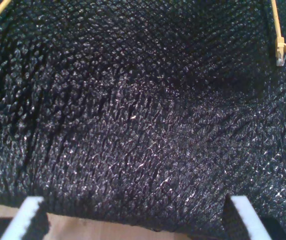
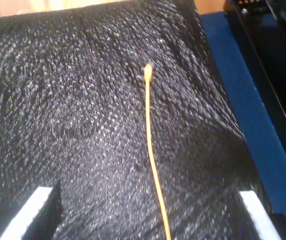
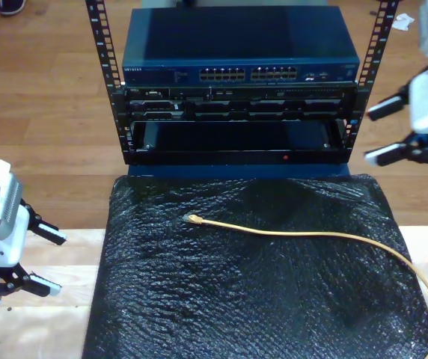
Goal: Grab the cable and plug it in
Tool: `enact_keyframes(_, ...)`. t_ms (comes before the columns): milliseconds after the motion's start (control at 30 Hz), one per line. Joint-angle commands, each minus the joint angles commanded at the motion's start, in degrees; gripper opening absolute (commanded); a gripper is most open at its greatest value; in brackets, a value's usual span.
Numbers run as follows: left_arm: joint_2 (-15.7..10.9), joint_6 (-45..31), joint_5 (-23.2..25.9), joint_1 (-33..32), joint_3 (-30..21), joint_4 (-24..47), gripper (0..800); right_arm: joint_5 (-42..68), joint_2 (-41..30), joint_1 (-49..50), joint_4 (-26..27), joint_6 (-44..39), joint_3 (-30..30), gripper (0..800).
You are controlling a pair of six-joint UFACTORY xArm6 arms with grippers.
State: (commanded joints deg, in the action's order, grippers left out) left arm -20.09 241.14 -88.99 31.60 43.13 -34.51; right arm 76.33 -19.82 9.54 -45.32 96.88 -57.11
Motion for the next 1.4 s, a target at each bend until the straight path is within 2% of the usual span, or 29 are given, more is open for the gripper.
enact_keyframes(300,0.2,-0.2,0.3,-0.2,0.9,0.3,800,-7.4,4.4,-10.3,5.7,-4.7,-0.4,790)
enact_keyframes(500,0.8,-0.3,3.3,-0.2,0.8,0.3,800,-9.5,7.2,-15.0,8.4,-7.8,-1.5,793)
enact_keyframes(833,1.7,-0.4,3.6,-0.2,1.0,0.6,800,-18.0,11.3,-22.9,18.7,-18.8,-2.4,794)
enact_keyframes(1100,2.0,-0.4,5.5,0.1,0.9,2.9,800,-20.4,17.2,-28.9,20.5,-21.6,-5.7,792)
enact_keyframes(1167,2.0,-0.4,5.6,0.1,0.9,3.3,800,-20.6,18.9,-30.0,22.7,-24.4,-6.6,791)
enact_keyframes(1300,2.2,-0.4,6.6,0.3,0.9,3.4,800,-23.0,22.2,-33.9,30.4,-31.2,-7.9,788)
enact_keyframes(1400,3.2,-0.4,7.5,0.3,0.8,3.4,800,-24.4,24.3,-35.9,35.3,-36.9,-8.8,784)
